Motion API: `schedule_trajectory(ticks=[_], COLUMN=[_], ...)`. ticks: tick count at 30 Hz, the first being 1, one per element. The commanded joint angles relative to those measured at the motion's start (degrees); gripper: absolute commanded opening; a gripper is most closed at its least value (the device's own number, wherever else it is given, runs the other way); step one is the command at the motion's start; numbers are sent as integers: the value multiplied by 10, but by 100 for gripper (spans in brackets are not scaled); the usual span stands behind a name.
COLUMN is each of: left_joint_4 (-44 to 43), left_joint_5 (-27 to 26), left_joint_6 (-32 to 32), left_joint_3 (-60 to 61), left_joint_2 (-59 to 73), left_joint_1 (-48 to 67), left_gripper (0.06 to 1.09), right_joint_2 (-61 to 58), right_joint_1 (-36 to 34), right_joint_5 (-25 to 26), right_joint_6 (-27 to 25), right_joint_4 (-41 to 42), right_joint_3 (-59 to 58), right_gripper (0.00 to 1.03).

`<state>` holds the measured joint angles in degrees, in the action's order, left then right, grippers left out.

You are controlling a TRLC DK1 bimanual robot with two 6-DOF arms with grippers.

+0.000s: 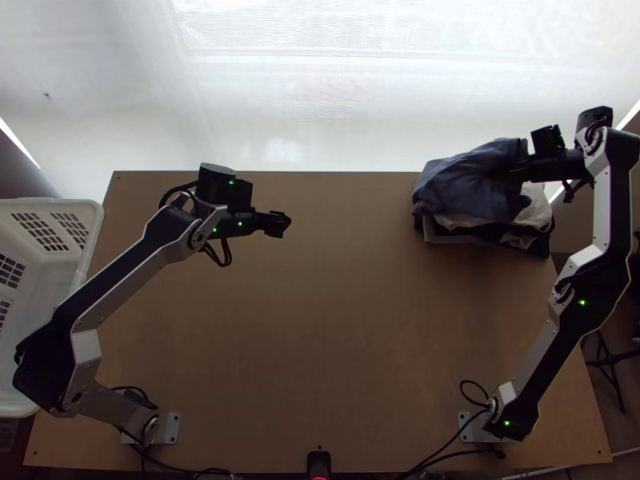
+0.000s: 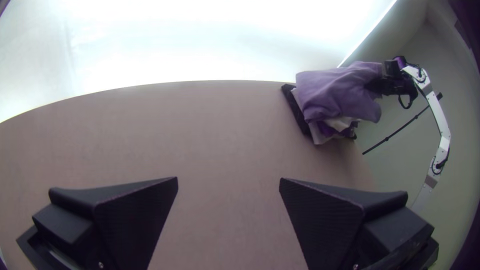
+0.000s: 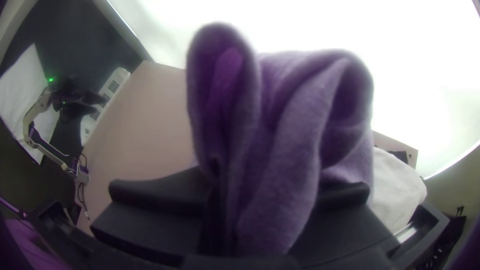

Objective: Fold the t-shirt

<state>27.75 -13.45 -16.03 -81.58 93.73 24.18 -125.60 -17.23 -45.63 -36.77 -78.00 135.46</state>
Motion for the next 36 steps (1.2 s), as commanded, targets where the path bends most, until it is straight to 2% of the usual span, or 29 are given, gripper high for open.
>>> schedule_trajectory(ticks=[1,4,11,19,21,23,25,27,30,36], left_joint_4=[2,2,2,2,2,1,1,2,2,2], left_joint_5=[-1,-1,-1,-2,-2,-2,-2,-2,-2,-2], left_joint_6=[4,10,14,10,9,8,7,7,8,8], left_joint_3=[-18,-21,-34,-39,-39,-39,-39,-38,-38,-38], left_joint_2=[8,14,31,36,36,36,36,36,35,34], left_joint_1=[-3,-3,-3,-2,-3,-4,-4,-4,-5,-12], left_gripper=[104,104,104,104,104,104,104,104,104,104], right_joint_2=[-49,-69,-93,-85,-82,-77,-69,-62,-42,25], right_joint_1=[-39,-58,-83,-83,-82,-82,-82,-82,-82,-92], right_joint_5=[19,37,103,126,128,132,133,135,135,147], right_joint_6=[-18,-21,-8,-6,-1,13,22,22,20,38], right_joint_4=[28,56,180,202,195,194,191,170,137,161], right_joint_3=[7,3,-10,-13,-16,-19,-26,-29,-38,-78], right_gripper=[3,3,3,3,16,49,69,96,99,99])
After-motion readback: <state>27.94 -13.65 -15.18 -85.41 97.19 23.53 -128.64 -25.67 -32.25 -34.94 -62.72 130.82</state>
